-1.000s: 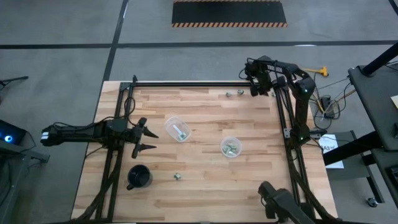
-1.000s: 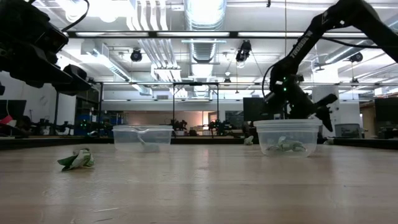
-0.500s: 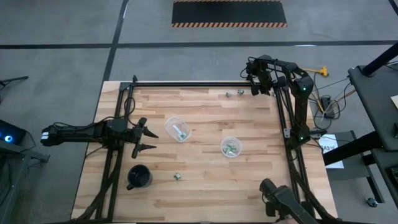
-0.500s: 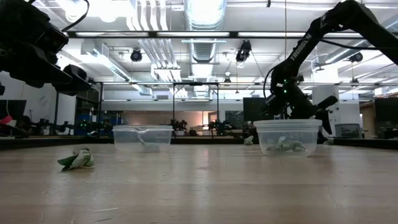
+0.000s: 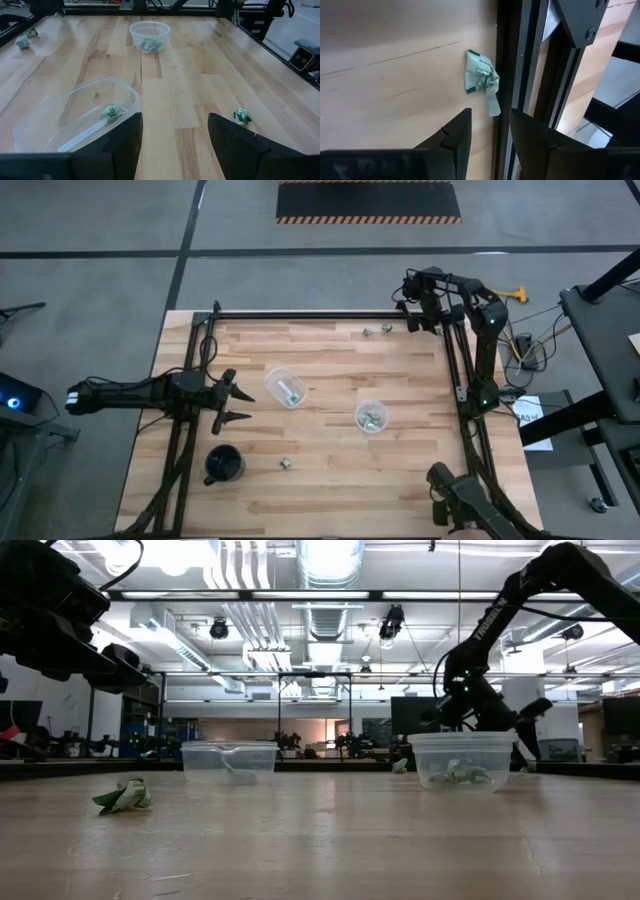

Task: Pick and place Stevia / Truvia into bins
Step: Put the right white stevia packet into the right transparent container

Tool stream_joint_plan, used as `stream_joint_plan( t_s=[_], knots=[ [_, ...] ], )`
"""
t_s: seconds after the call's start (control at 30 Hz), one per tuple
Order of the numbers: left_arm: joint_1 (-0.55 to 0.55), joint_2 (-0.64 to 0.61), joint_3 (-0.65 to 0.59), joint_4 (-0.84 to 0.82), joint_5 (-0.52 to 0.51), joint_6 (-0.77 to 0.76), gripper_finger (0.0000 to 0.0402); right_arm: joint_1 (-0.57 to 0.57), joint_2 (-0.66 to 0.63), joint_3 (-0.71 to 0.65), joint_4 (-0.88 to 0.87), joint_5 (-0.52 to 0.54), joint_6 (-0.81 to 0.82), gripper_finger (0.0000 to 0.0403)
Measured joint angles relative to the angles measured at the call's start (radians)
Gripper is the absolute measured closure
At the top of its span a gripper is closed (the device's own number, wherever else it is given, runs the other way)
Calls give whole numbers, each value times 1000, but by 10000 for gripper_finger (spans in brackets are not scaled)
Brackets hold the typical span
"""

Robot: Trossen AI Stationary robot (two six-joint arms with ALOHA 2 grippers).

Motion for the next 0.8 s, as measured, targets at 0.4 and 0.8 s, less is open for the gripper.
stream_joint_plan(
  t_s=[0.4,0.8],
  knots=[
    [0,0,0,0,0,0,193,-5,0,9,26,-47,-31,281],
    [0,0,0,0,0,0,193,-11,0,12,27,-44,23,289]
  ],
)
